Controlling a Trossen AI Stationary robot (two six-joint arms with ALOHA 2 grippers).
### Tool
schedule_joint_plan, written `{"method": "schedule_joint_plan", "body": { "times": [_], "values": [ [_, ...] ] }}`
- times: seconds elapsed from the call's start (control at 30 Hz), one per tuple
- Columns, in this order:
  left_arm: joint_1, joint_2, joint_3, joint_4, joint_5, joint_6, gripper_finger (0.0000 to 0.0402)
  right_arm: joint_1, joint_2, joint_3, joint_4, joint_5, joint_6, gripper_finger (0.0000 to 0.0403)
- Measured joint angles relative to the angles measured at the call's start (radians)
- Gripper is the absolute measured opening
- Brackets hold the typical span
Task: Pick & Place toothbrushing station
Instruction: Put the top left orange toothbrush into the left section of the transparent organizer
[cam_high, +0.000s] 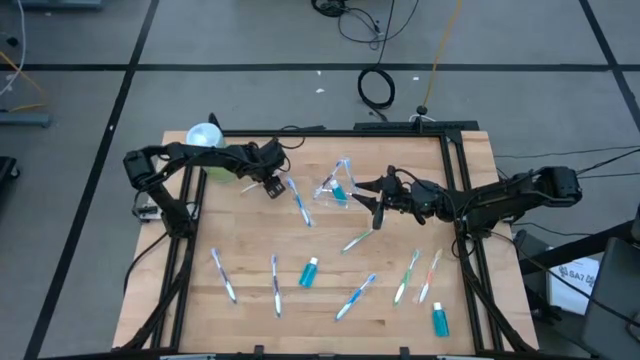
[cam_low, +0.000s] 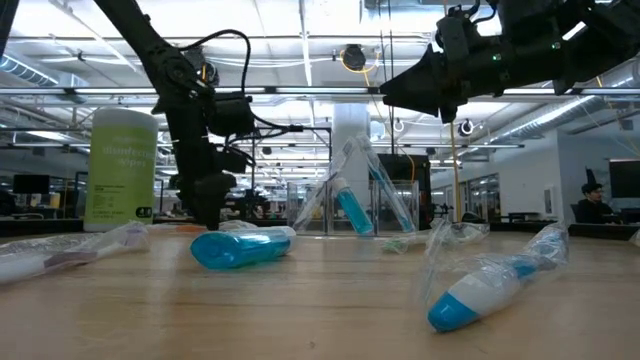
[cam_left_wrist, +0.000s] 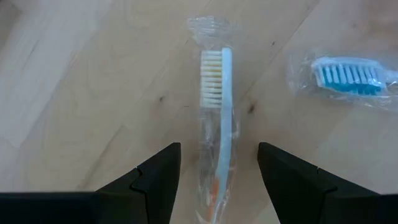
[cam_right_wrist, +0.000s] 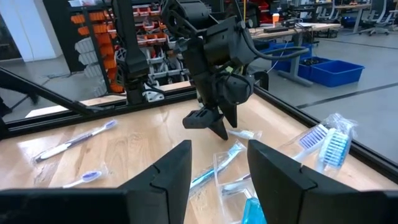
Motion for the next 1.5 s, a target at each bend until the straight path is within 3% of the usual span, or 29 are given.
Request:
{"method": "schedule_joint_plan", "body": {
  "times": [0.13,0.47,0.67,1.07,1.5],
  "values": [
    [-0.009,0.004,-0.001,0.001,-0.002,-0.001,0.0204,0.000,0.000,0.000,0.000,0.000,-0.019,0.0147],
    [-0.013,-0.002,-0.002,-0.002,0.047,-0.059,0.0065,0.000,0.000,0.000,0.000,0.000,-0.022,0.0149],
    [-0.013,-0.001,-0.003,-0.003,0.056,-0.133,0.0016,0.000,0.000,0.000,-0.001,0.000,-0.022,0.0146],
    [-0.036,-0.034,-0.009,-0.017,0.042,-0.195,0.0009,0.000,0.000,0.000,-0.014,0.000,-0.022,0.0146],
    [-0.098,-0.286,-0.007,0.007,0.021,-0.228,0.0010,0.000,0.000,0.000,-0.075,0.000,-0.022,0.0148]
  ]
}}
